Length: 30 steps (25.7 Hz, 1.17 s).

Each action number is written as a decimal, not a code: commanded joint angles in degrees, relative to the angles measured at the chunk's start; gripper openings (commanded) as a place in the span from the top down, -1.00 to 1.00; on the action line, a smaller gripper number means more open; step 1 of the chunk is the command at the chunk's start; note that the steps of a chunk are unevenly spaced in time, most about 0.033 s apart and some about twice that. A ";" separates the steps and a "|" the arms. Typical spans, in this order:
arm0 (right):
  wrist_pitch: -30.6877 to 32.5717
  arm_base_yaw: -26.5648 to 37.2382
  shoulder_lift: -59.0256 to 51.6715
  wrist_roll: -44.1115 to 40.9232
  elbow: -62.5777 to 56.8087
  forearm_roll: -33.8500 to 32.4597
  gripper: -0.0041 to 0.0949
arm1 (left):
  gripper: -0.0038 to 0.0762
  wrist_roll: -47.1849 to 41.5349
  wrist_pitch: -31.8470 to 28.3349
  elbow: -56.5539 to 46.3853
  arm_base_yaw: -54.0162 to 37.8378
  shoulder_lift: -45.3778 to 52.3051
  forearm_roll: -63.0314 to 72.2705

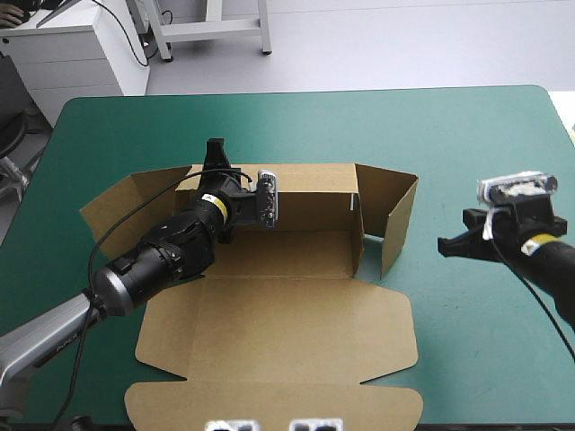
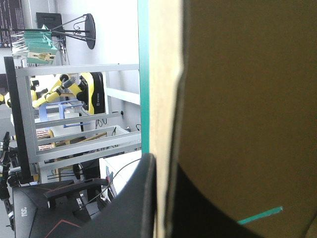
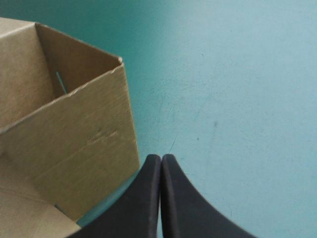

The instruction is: Fold the box

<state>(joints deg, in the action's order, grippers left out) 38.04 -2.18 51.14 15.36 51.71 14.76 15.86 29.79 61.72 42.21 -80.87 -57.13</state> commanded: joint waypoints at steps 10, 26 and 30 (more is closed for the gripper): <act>4.98 -0.33 26.35 0.54 24.71 1.20 0.95 | 0.92 -0.49 -0.35 2.16 0.22 1.74 -1.18; 16.49 -14.16 34.05 -8.41 32.04 -9.35 0.95 | 0.92 0.53 -0.23 2.16 0.22 -0.59 -1.24; 14.06 -16.88 29.99 -6.84 26.93 -7.28 0.95 | 0.92 0.82 -0.63 2.16 0.07 -1.30 -1.34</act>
<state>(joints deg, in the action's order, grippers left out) 55.64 -17.61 85.55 7.84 79.76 6.27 16.82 29.94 62.35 42.21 -82.98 -58.45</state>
